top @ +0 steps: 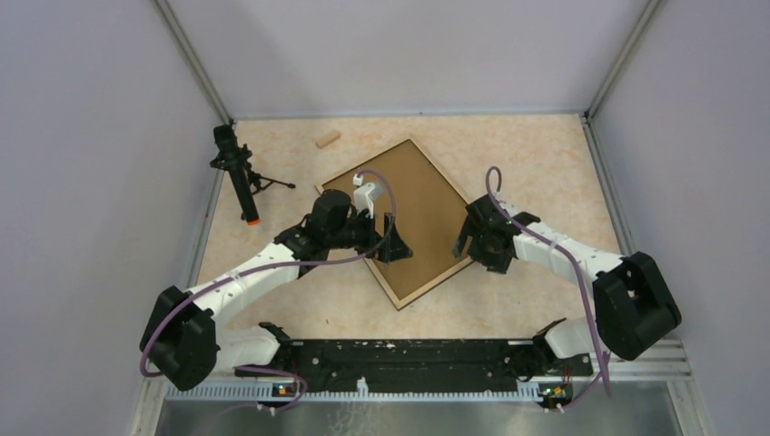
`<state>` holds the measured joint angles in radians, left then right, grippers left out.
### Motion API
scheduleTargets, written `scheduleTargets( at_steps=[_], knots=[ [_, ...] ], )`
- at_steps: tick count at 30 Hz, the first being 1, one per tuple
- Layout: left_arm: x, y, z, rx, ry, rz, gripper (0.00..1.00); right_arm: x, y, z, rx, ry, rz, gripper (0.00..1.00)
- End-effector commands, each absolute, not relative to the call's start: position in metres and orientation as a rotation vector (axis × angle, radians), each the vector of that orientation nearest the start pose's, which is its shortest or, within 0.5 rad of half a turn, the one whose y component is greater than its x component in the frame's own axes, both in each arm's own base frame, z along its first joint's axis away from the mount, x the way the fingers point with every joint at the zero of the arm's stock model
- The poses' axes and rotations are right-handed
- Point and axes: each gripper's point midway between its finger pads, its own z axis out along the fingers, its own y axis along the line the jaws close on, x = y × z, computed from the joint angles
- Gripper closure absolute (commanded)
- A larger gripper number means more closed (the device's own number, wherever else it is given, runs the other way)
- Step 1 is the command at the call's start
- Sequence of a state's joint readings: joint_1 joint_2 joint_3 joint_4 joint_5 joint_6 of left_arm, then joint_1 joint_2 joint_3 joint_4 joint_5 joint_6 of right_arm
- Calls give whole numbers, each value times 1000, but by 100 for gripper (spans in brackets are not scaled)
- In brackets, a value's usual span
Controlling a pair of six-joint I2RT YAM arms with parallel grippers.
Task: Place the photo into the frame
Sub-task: Adjust the photo frame at the center of the board.
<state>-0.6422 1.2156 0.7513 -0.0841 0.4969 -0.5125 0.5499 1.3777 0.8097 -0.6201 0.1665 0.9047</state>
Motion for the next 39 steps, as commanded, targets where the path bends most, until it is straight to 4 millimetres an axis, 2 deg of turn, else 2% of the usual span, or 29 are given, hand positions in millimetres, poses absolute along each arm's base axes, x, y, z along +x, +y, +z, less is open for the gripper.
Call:
scheduleTargets(
  at_steps=[1,7,16,19,20,23,26,31,34,37,39],
  knots=[
    [219,-279,169,462,2222,-1123,2,261,166,54,583,2581,279,17],
    [214,-271,159,425,2249,-1118,2,260,164,31,518,2649,186,24],
    [215,-266,162,411,2236,-1120,2,255,147,15,451,2677,29,40],
    [214,-266,163,411,2238,-1124,2,255,141,13,383,2686,9,49],
    [214,-265,162,410,2240,-1124,2,256,138,13,358,2692,10,53],
    [213,-263,163,407,2238,-1120,2,257,123,8,295,2718,21,82],
    [214,-261,164,398,2234,-1118,2,262,111,5,211,2728,55,99],
    [218,-259,167,386,2229,-1115,2,272,101,10,37,2734,-6,100],
    [228,-253,166,343,2244,-1068,1,280,109,24,-32,2681,56,100],
    [249,-232,156,210,2313,-918,2,289,108,40,-106,2630,59,100],
    [265,-205,145,76,2360,-782,2,297,101,47,-76,2617,51,100]
  ],
)
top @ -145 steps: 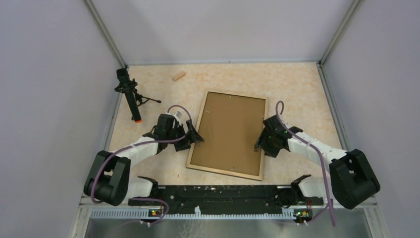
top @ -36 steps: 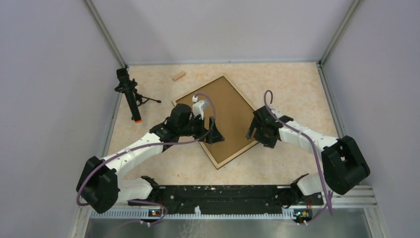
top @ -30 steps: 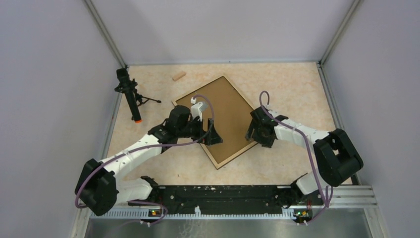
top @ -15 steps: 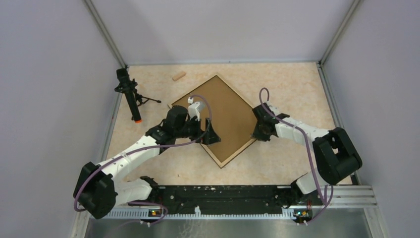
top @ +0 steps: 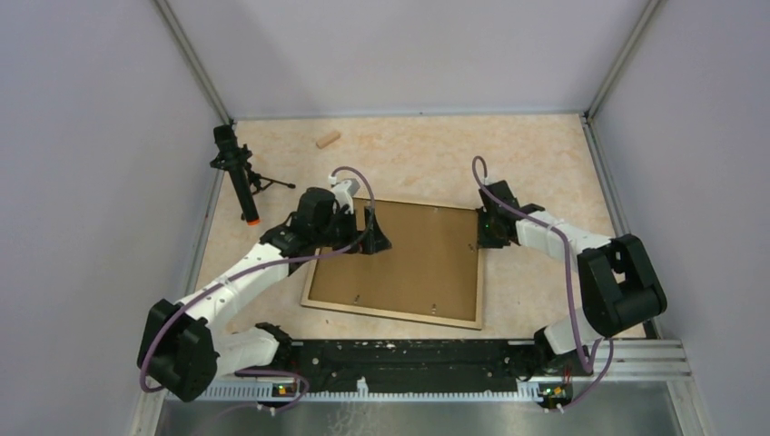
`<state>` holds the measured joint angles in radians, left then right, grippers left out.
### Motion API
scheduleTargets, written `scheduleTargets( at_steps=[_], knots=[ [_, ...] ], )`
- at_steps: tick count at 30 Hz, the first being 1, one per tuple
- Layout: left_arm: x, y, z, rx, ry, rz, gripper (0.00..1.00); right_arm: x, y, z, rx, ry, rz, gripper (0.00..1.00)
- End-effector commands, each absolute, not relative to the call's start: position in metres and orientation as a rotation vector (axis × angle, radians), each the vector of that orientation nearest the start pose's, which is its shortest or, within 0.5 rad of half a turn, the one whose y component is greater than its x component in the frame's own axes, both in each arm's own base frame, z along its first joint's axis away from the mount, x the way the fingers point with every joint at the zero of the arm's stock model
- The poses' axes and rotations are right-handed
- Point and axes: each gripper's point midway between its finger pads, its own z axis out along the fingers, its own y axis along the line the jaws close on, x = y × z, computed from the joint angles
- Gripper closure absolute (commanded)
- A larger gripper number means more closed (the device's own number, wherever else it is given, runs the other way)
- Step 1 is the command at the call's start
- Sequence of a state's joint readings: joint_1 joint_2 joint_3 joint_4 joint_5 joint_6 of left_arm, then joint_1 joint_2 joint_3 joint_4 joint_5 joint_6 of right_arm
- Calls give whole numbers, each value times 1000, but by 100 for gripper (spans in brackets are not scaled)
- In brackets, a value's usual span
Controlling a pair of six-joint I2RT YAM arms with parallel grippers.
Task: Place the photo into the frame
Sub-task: Adjust the photo frame at the center of the board, then install the photo frame at the center of the board.
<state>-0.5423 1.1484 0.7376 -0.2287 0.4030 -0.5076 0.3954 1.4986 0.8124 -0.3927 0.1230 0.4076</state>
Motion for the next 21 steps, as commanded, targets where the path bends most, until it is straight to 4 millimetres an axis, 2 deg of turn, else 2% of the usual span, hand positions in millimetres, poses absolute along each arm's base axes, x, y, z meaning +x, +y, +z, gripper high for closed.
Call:
scheduleTargets(
  at_steps=[1,2,4,7,10,14,17,21],
  knots=[
    [273,-190,140,-4,2374,-720,1,301,100,50,-52,2614,78,96],
    [279,-175,134,-80,2387,-665,1,305,99,54,-21,2608,97,89],
    [285,-148,123,-214,2403,-583,2,309,102,61,-4,2597,124,68],
    [287,-119,108,-343,2417,-504,2,310,111,70,-11,2586,197,41],
    [283,-100,95,-424,2425,-474,2,303,120,72,-37,2589,278,27],
    [273,-99,70,-451,2469,-515,5,298,122,65,-17,2613,296,27],
    [264,-107,55,-457,2528,-576,6,298,119,58,17,2630,262,35],
    [259,-115,49,-448,2564,-638,6,300,112,48,41,2649,168,43]
  ],
)
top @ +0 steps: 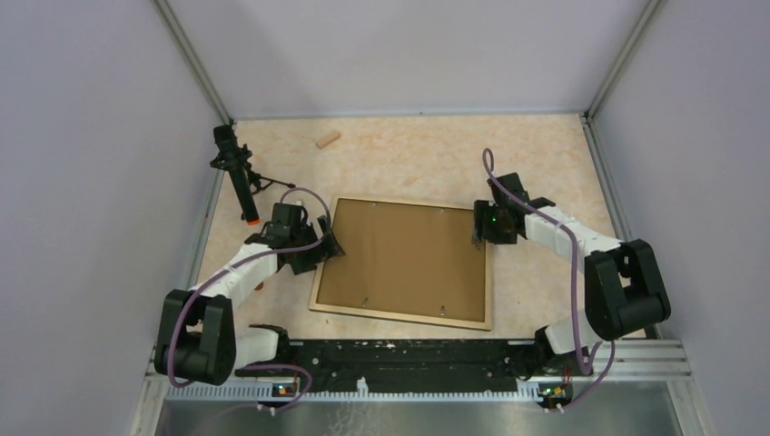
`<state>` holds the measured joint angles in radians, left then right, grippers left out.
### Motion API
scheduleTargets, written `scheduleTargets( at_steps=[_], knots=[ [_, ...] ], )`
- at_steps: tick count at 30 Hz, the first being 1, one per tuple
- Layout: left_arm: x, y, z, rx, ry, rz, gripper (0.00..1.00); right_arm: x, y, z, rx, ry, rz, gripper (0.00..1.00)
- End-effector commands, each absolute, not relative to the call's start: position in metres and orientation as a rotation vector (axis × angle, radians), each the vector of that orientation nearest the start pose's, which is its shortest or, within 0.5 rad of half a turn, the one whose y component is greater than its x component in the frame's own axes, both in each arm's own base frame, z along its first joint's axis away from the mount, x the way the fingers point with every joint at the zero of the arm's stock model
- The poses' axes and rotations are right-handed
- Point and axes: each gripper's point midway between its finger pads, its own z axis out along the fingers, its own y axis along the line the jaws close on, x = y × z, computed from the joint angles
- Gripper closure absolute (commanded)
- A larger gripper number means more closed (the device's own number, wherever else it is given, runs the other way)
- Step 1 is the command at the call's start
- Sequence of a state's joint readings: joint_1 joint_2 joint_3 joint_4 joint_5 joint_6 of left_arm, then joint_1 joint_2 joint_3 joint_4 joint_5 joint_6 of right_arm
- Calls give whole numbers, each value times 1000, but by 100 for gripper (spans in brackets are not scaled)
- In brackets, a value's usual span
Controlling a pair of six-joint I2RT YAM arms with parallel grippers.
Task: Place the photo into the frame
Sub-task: Install the photo frame at the center of the board, then adjust the photo frame at the center of the board.
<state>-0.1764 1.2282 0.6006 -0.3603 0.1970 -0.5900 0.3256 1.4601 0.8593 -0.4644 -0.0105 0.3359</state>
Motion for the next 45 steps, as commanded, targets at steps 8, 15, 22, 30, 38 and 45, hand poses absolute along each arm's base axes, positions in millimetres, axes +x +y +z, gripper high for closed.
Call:
scheduleTargets(
  at_steps=[8,15,22,30,38,45],
  knots=[
    [257,-116,47,-446,2566,-641,6,296,114,35,0,2687,46,43],
    [253,-120,46,-449,2575,-683,6,293,116,25,79,2712,43,62],
    [247,-125,43,-462,2586,-726,7,288,127,26,151,2716,121,98],
    [238,-130,40,-470,2595,-776,7,304,146,40,107,2674,234,69],
    [217,-154,42,-423,2591,-1004,8,348,182,57,-13,2596,401,28],
    [179,-202,68,-144,2526,-1261,6,409,232,61,-180,2550,480,19]
  ],
)
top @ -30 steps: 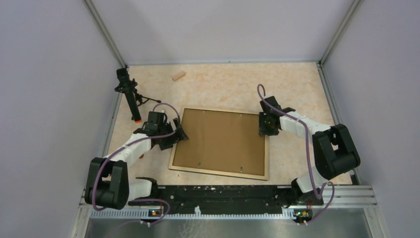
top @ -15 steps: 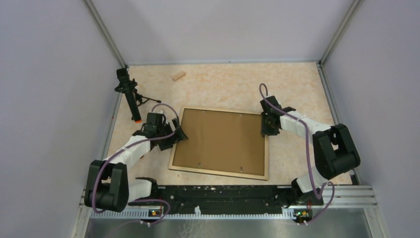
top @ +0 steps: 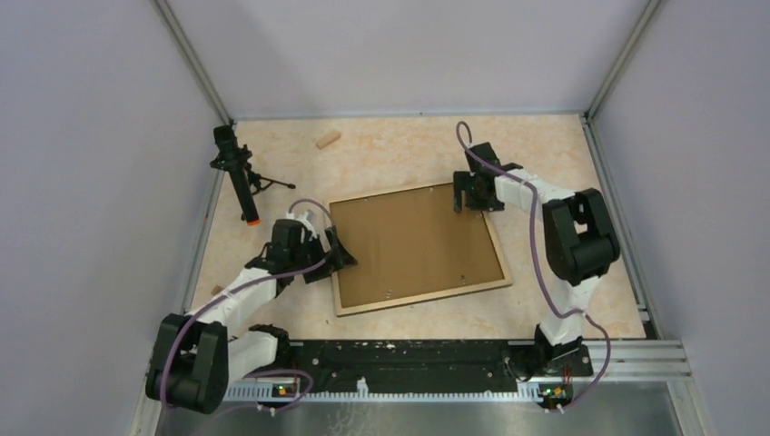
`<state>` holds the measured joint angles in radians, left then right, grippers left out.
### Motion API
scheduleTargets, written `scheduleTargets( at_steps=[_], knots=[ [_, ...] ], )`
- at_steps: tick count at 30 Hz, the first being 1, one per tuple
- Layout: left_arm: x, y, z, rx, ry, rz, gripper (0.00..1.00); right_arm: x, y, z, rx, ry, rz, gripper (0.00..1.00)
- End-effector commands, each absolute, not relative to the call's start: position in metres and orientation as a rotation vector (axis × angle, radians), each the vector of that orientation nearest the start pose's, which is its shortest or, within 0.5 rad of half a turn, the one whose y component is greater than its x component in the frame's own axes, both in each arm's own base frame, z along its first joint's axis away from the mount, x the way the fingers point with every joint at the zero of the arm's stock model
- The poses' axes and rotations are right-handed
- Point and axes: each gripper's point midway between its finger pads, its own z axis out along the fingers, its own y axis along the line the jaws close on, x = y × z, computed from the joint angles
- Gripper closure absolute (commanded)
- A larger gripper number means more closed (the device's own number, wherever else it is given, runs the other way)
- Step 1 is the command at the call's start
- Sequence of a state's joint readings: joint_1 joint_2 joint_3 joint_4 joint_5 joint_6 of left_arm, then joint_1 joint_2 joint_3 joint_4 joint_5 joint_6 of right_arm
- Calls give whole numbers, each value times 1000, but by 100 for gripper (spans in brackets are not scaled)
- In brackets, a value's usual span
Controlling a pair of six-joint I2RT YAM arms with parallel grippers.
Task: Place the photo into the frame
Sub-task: Adjust the photo frame at the center of the board, then install the photo frame at the center of the board.
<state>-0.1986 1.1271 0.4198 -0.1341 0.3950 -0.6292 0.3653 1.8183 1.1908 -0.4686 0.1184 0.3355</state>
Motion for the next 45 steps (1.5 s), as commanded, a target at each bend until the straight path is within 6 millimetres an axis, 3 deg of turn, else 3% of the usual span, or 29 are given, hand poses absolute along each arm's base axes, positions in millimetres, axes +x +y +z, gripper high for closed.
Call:
scheduleTargets(
  at_steps=[1,5,8,10,13,15,19,22,26,31,35,39,45],
  knots=[
    [174,-208,72,-113,2521,-1268,6,415,236,60,-200,2559,463,18],
    [152,-225,85,2,2490,-1318,4,443,236,79,-211,2544,324,13],
    [151,-217,92,29,2480,-1247,2,449,200,106,-140,2517,77,10],
    [159,-202,97,-20,2475,-1100,3,441,176,129,-102,2484,-48,8],
    [188,-186,122,-92,2317,-955,2,415,147,148,-6,2459,-137,7],
    [212,-180,142,-112,2187,-894,2,390,136,146,96,2478,-126,7],
    [258,-182,172,-80,2065,-782,2,339,144,117,63,2562,58,10],
    [294,-191,175,-31,2096,-741,2,309,129,95,93,2599,53,14],
    [335,-194,142,-13,2355,-740,2,287,121,82,150,2610,134,20],
    [362,-181,103,-33,2556,-763,2,277,121,70,218,2616,220,20],
    [363,-172,80,-80,2586,-744,2,282,122,59,268,2607,252,22],
    [352,-163,65,-123,2608,-748,2,286,112,45,320,2635,155,27],
    [349,-153,64,-137,2603,-696,2,285,104,36,346,2663,72,31]
  ],
)
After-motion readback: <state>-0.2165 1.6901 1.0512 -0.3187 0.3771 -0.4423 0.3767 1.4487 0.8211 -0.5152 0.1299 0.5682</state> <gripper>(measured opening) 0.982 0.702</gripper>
